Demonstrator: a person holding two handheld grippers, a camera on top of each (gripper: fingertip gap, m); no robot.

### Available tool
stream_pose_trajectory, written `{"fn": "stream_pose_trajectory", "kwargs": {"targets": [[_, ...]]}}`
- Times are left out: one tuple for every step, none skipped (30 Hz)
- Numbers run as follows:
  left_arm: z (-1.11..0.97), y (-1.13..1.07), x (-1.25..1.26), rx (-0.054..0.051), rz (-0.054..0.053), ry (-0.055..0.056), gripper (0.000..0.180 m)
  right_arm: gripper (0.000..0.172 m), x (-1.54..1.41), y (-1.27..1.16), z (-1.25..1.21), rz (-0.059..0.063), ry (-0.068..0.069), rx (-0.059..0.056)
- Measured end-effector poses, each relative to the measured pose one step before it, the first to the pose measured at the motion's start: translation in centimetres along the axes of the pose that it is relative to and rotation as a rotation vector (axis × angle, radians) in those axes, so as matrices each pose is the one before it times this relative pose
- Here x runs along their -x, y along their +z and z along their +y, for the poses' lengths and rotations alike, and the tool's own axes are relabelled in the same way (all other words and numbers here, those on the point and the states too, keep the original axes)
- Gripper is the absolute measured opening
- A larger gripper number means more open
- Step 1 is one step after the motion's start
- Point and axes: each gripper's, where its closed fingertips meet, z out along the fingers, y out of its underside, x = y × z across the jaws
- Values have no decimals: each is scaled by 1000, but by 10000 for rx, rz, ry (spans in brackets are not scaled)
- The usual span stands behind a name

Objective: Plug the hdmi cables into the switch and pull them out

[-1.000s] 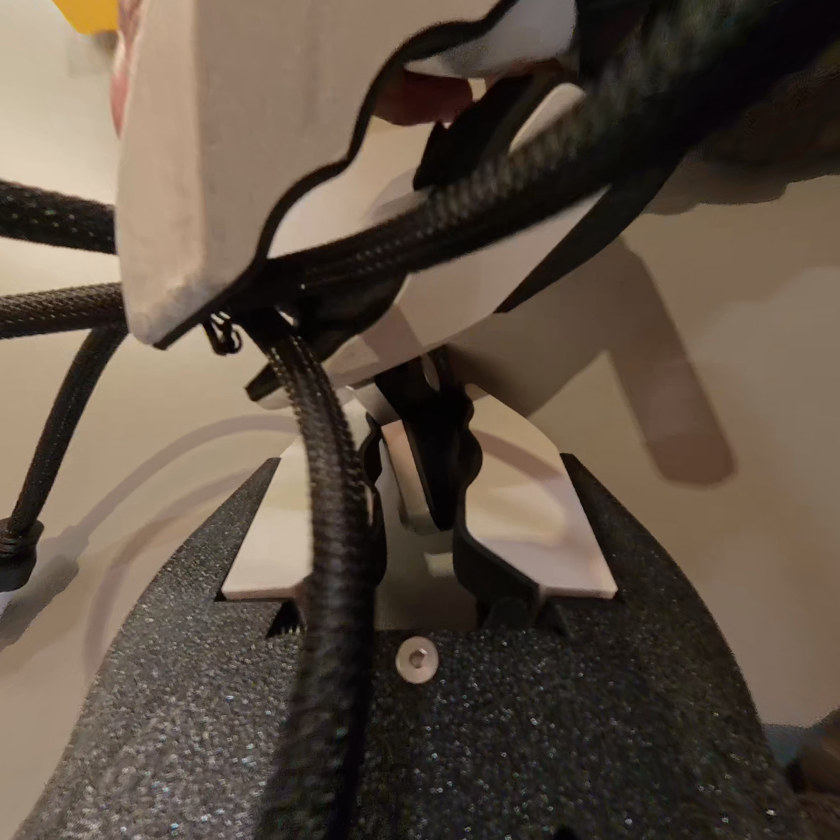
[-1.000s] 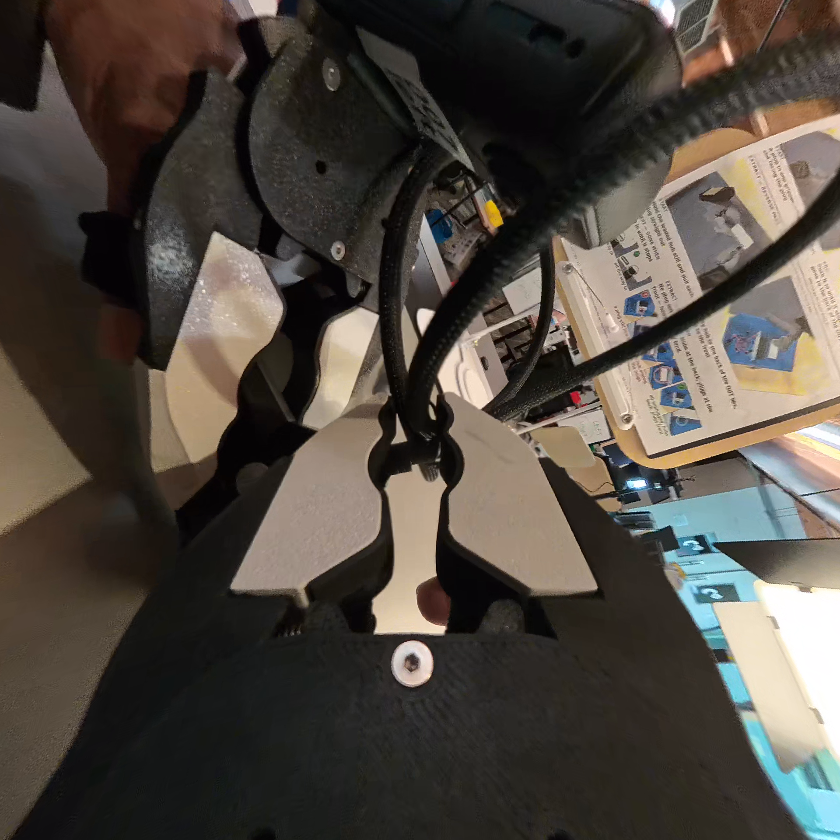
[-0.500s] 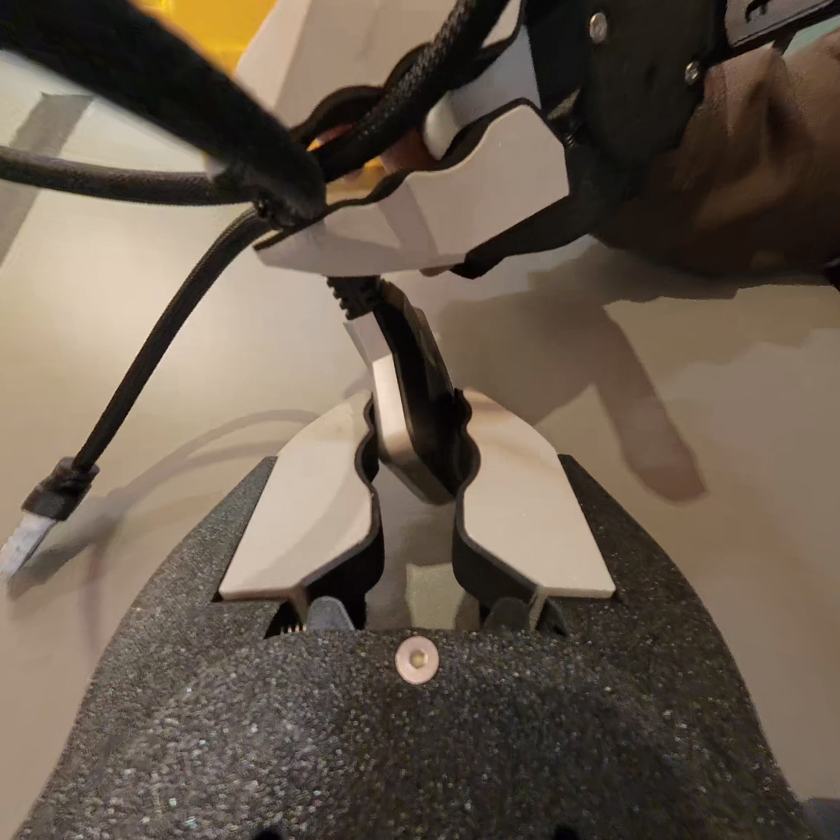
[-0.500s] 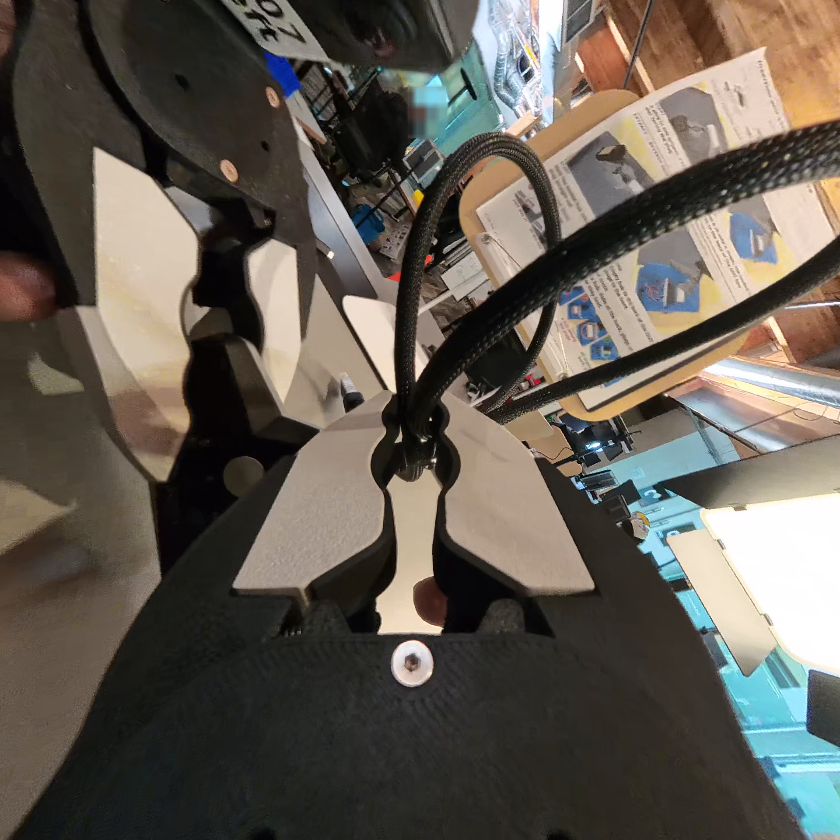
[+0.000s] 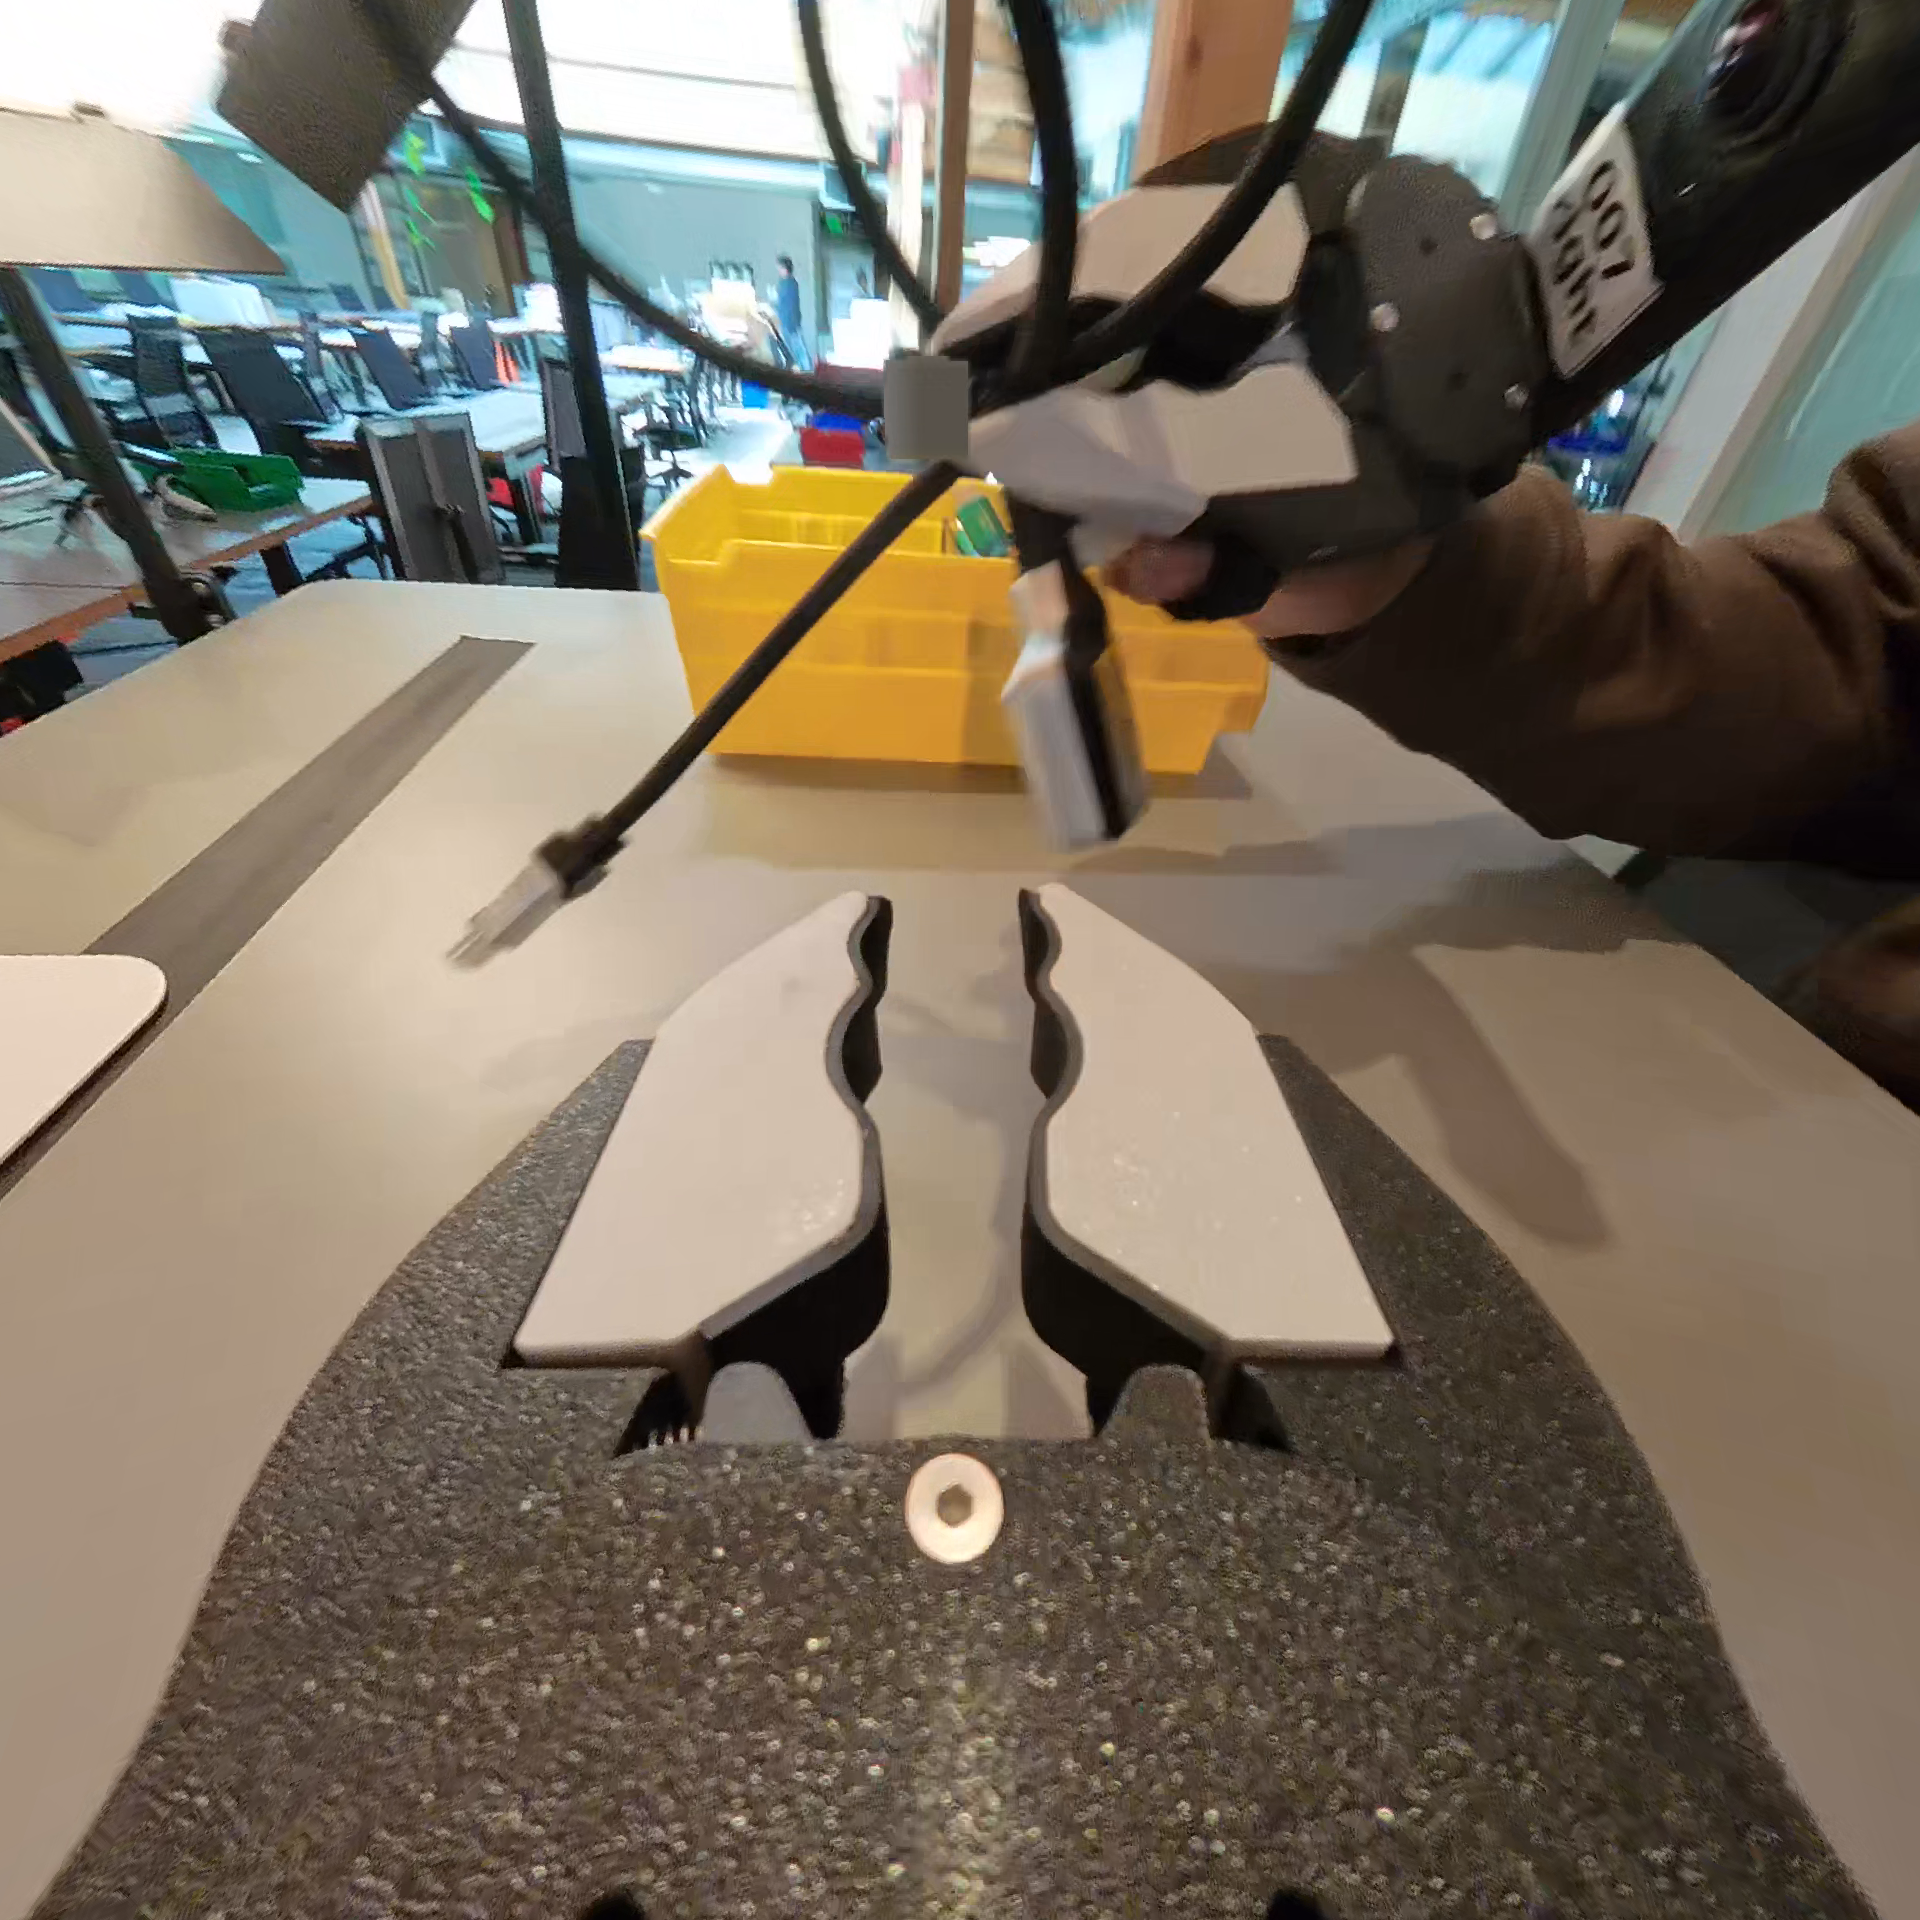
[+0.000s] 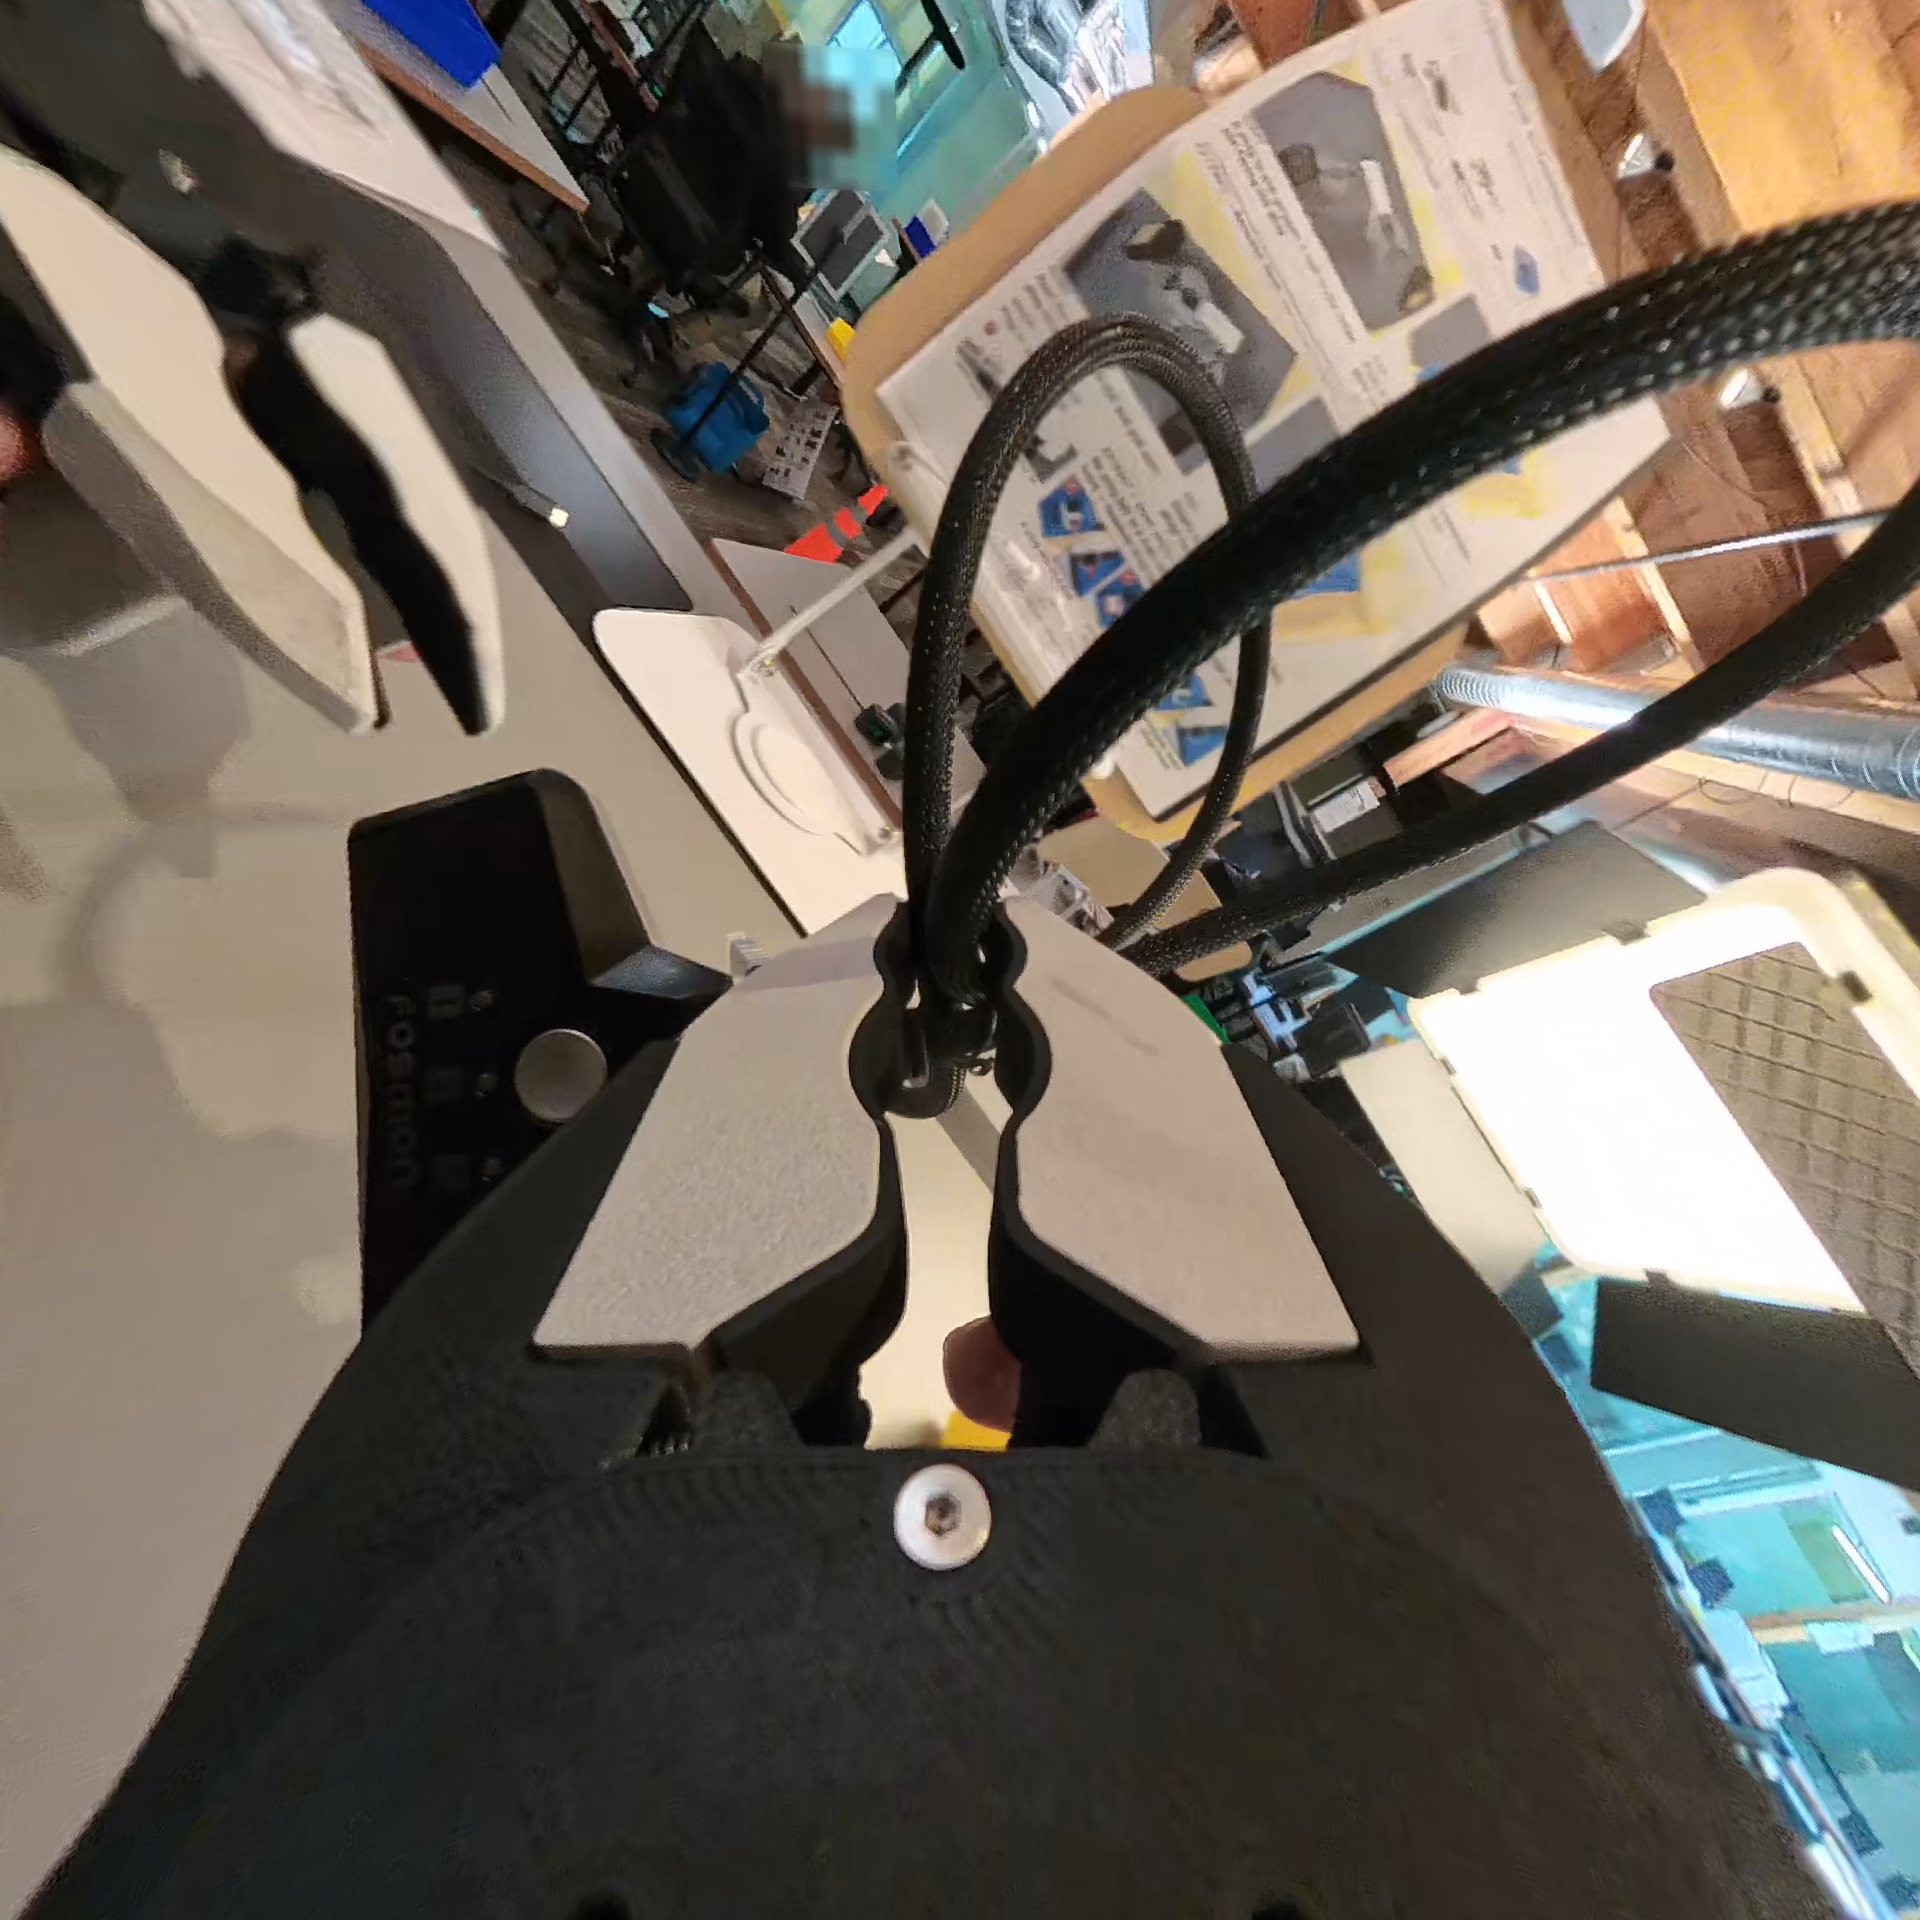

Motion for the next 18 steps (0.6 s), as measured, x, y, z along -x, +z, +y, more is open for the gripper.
{"fn": "stream_pose_trajectory", "kwargs": {"targets": [[117, -106, 489, -194, -122, -223, 23, 13, -1028, -686, -131, 75, 169, 71], [-144, -117, 435, -124, -57, -342, 22, 13, -1169, -725, -146, 73, 257, 66], [-199, -135, 260, -177, -10, -237, 21, 13, -1350, -781, -143, 99, 282, 43], [-289, -215, 72, -250, 38, -108, 19, 12, -1564, -808, -117, 178, 228, 35], [-450, -272, 29, -369, 33, -51, 17, 12, -1760, -781, -28, 242, 155, 67], [-442, -275, 91, -365, -22, -40, 14, 12, -1830, -712, 103, 235, 86, 109], [-308, -220, 135, -256, -37, -61, 13, 13, -1824, -611, 207, 210, 4, 91], [-156, -140, 121, -125, -23, -78, 11, 12, -1853, -460, 354, 236, -71, 86], [-58, -36, 98, -43, -7, -72, 11, 12, -1881, -248, 598, 273, -121, 155], [47, 51, 71, 33, 2, -58, 11, 13, -1760, -37, 791, 253, -159, 177], [108, 109, 23, 82, 15, -34, 11, 13, -1579, 132, 893, 220, -153, 127], [127, 110, -1, 97, 11, -5, 11, 13, -1390, 273, 1030, 241, -91, 122], [101, 93, -17, 82, 5, 8, 11, 13, -1169, 407, 1205, 271, 5, 181], [65, 48, -7, 45, 4, 4, 11, 13, -863, 512, 1306, 255, 70, 192], [-12, 3, 11, -6, 1, -11, 11, 13, -585, 543, 1328, 265, 101, 167], [-49, -43, 39, -42, -5, -24, 11, 13, -348, 555, 1374, 294, 77, 190], [-63, -53, 51, -58, -10, -32, 11, 12, -81, 532, 1452, 279, -21, 244], [-62, -38, 56, -50, -14, -31, 11, 13, 195, 465, 1470, 237, -159, 288]]}}
